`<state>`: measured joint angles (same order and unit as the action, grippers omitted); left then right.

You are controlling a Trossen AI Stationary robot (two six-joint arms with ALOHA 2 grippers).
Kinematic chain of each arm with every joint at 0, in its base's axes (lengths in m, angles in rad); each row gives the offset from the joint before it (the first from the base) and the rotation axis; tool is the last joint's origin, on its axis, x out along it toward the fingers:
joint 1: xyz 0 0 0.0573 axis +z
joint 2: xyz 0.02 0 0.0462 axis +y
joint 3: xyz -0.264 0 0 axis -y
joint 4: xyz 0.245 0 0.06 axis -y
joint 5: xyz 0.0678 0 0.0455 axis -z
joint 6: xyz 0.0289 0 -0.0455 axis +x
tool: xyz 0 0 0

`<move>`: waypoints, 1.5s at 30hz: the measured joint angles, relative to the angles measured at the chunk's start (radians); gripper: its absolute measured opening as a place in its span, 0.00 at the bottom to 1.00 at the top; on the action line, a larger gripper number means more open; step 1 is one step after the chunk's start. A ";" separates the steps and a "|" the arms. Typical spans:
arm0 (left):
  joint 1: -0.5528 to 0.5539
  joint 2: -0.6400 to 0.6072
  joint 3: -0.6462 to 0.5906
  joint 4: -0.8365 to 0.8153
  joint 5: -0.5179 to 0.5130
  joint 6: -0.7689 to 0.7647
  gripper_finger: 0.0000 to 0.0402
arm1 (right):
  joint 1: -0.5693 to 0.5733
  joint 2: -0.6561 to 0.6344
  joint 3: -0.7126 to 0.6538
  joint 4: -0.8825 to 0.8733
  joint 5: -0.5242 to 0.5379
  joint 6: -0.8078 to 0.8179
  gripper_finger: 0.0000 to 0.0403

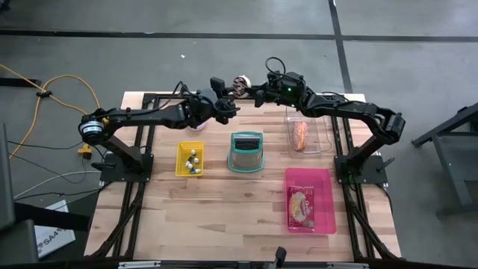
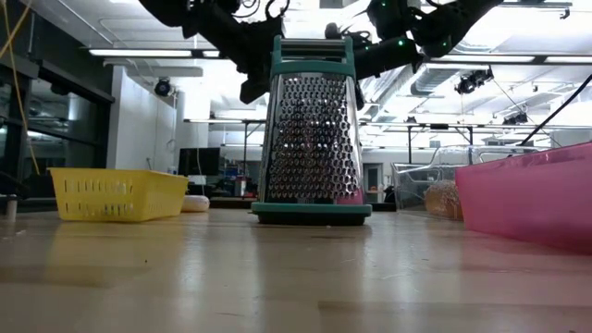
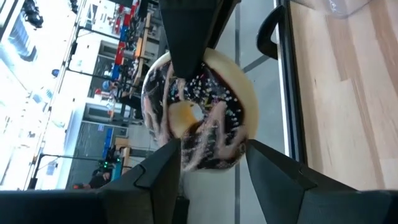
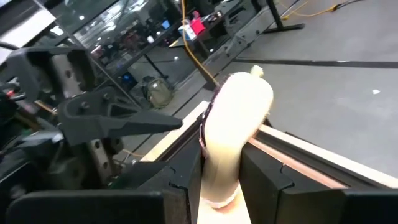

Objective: Pick & Place Food Item
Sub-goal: Put the dark brown donut into the transparent bin

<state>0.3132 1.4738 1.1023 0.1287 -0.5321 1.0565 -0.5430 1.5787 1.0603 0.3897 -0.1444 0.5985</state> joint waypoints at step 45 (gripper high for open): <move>-0.010 0.000 0.000 0.000 0.000 -0.002 0.44 | -0.053 -0.755 -0.312 -0.758 0.340 0.033 0.22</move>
<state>0.3027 1.4734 1.1023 0.1291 -0.5320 1.0550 -0.5961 0.8239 0.7484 -0.3686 0.1960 0.6319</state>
